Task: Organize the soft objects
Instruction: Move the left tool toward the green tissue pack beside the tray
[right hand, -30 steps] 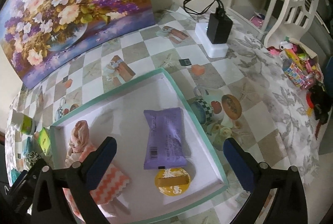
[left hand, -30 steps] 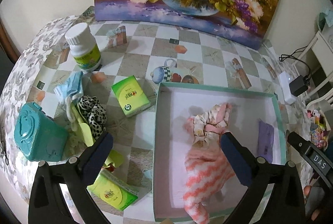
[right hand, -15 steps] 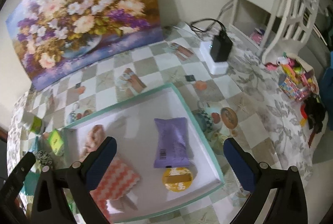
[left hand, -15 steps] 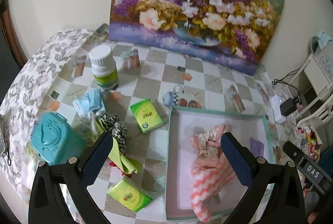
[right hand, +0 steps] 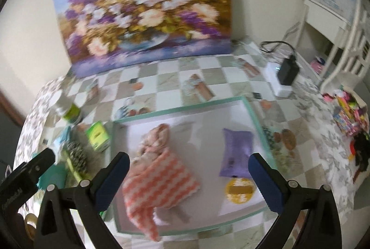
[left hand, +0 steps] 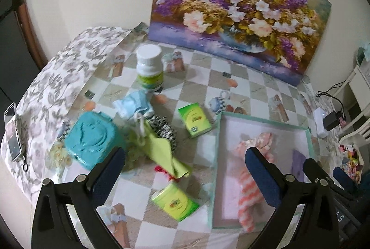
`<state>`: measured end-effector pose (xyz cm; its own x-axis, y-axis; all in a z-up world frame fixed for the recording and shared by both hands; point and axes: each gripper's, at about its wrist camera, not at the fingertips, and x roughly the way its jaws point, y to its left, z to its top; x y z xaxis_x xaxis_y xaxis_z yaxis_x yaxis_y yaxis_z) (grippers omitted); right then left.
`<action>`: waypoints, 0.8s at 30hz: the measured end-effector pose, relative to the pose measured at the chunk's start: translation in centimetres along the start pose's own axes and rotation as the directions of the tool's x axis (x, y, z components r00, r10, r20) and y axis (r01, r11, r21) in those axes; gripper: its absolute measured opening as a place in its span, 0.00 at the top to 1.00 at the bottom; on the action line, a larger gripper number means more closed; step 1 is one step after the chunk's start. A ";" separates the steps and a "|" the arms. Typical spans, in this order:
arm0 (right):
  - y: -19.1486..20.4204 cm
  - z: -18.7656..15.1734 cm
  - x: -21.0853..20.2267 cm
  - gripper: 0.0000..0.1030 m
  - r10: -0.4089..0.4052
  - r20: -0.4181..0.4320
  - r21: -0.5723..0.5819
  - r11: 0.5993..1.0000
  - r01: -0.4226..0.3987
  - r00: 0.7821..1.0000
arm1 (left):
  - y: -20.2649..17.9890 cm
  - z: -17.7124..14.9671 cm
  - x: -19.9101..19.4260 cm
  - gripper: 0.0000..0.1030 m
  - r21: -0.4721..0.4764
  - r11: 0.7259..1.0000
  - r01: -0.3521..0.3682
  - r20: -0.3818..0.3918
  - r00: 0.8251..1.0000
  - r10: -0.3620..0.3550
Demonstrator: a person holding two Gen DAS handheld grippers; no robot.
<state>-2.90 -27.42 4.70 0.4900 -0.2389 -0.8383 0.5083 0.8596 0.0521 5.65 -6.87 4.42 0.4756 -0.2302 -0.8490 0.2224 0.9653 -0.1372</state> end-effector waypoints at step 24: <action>5.9 -5.0 4.3 0.00 0.089 -0.221 -0.091 0.990 -0.111 0.971 | 7.6 -5.0 5.7 0.00 -0.259 0.961 -0.097 -0.303 0.953 0.014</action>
<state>-1.31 -21.13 -1.33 0.3648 -0.0563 -0.9294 0.3844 0.9183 0.0952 5.77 -0.22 -3.99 0.1989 -0.1684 -0.9654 -0.0528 0.9819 -0.1821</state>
